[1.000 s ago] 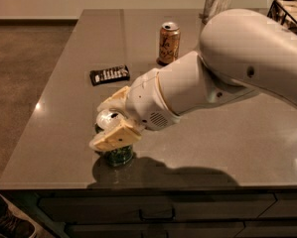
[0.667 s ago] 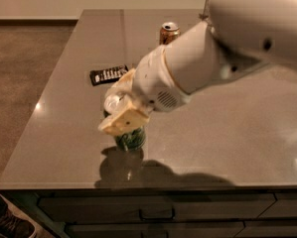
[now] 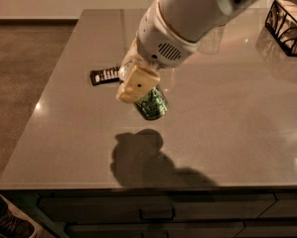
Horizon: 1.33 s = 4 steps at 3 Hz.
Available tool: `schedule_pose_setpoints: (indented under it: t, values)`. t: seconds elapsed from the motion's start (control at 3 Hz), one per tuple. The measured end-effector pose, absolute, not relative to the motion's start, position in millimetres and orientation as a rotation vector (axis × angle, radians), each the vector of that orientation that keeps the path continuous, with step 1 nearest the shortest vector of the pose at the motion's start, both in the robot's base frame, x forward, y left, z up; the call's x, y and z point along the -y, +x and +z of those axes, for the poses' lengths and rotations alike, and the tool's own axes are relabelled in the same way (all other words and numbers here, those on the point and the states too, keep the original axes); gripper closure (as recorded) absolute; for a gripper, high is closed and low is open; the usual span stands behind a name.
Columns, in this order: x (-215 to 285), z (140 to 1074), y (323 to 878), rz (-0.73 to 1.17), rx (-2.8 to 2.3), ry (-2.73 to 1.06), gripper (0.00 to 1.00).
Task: Knock green can over
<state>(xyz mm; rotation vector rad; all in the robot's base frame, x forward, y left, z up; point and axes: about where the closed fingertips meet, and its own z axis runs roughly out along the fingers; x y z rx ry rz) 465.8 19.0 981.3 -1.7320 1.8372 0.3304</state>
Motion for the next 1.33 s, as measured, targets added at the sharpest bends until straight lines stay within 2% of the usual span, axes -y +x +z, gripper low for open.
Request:
schedule_pose_setpoints:
  t: [0.67, 1.0, 1.33]
  values:
    - [2.5, 955.2, 512.9, 0.014, -1.935, -1.9, 1.0]
    - [3.9, 929.0, 527.3, -0.139, -1.983, -2.019, 0.75]
    - [2.6, 907.8, 533.5, -0.196, -2.013, -2.088, 0.53]
